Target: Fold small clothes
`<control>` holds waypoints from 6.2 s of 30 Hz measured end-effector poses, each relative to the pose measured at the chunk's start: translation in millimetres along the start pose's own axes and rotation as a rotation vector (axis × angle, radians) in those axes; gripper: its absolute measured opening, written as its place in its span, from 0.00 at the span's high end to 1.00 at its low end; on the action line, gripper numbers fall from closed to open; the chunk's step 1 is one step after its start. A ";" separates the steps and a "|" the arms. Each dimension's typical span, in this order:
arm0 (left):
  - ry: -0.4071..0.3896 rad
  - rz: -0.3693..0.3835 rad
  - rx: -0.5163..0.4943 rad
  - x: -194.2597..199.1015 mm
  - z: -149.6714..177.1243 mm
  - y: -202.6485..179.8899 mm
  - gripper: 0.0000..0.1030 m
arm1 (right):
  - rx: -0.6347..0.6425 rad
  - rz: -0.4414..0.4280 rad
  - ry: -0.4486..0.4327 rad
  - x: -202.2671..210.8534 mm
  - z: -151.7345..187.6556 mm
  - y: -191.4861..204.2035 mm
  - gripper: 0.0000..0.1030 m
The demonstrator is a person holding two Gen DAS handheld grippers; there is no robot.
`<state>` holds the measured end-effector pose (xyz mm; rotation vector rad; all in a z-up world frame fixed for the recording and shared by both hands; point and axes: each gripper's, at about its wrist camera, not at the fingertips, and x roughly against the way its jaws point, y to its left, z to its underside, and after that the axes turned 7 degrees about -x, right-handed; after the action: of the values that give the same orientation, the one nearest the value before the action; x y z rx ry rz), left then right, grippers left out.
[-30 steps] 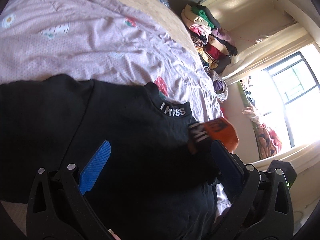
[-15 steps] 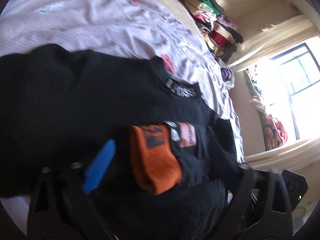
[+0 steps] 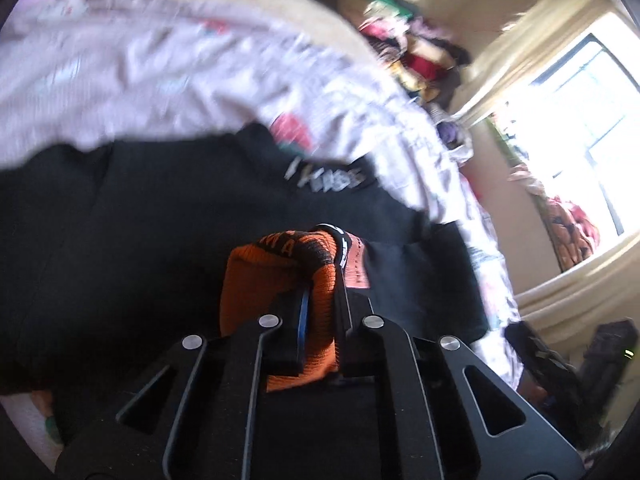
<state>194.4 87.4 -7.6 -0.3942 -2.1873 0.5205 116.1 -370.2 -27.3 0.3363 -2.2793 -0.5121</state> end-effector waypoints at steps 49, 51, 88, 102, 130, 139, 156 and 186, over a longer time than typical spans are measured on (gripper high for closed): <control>-0.022 -0.418 0.027 117.2 42.0 78.3 0.14 | 0.323 -0.033 0.122 -21.6 49.0 105.6 0.07; -0.035 -0.424 0.055 127.9 45.4 87.3 0.14 | 0.344 -0.052 0.123 -18.9 53.6 117.2 0.07; -0.145 -0.619 0.466 224.5 122.6 244.8 0.14 | 0.643 -0.197 0.221 -28.2 143.8 254.0 0.07; -0.313 -0.593 0.430 246.9 91.1 242.4 0.92 | 0.485 -0.133 0.203 -29.4 117.7 200.6 0.07; -0.447 -0.211 0.073 198.7 -32.3 44.5 0.95 | 0.170 -0.041 0.098 16.0 64.1 82.1 0.07; -0.425 -0.133 0.007 168.6 -37.9 -1.3 0.95 | 0.119 -0.026 0.079 27.6 55.7 56.0 0.07; -0.203 -0.043 -0.074 62.8 -8.2 -42.4 0.96 | 0.041 0.029 0.074 33.3 45.1 8.0 0.07; -0.106 -0.274 -0.009 76.6 8.8 59.8 0.30 | 0.008 0.044 0.263 -73.2 59.4 27.1 0.79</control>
<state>147.2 171.3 8.6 -0.0695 -2.2994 0.3879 119.7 -302.5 -98.3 0.3362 -2.0297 -0.4107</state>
